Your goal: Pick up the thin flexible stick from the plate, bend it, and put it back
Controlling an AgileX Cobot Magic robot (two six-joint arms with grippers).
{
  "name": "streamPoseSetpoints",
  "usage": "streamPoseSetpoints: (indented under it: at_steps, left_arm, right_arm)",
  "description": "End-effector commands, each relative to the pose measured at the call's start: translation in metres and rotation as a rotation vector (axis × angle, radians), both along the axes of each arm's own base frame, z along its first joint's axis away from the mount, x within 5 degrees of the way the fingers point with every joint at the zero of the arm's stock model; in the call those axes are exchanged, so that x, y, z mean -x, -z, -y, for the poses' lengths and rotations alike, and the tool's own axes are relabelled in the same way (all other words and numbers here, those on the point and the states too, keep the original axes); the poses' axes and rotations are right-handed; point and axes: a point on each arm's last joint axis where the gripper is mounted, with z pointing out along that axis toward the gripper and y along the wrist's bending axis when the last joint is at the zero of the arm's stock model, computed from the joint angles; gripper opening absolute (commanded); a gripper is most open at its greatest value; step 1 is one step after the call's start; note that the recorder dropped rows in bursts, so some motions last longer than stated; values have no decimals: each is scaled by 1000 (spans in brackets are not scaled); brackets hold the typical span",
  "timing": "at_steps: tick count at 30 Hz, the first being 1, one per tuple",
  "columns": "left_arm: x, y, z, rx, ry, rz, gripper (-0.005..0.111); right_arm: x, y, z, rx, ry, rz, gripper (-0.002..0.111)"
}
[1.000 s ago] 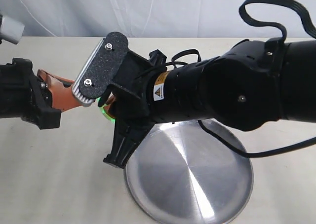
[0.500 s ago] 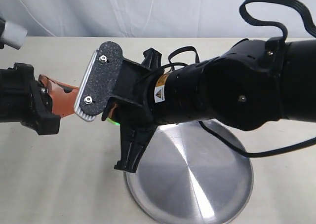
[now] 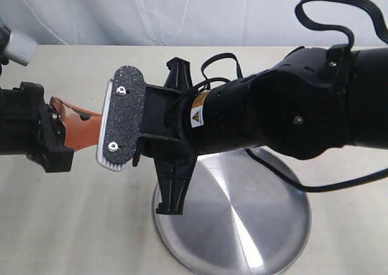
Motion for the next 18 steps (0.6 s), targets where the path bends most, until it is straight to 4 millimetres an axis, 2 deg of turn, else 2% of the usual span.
streamPoseSetpoints:
  at_steps: [1, 18]
  left_arm:
    - [-10, -14, -1, 123, -123, 4, 0]
    - [-10, -14, -1, 126, -123, -1, 0]
  right_arm:
    - [14, 9, 0, 113, -117, -14, -1]
    - [13, 8, -1, 151, -247, 117, -1]
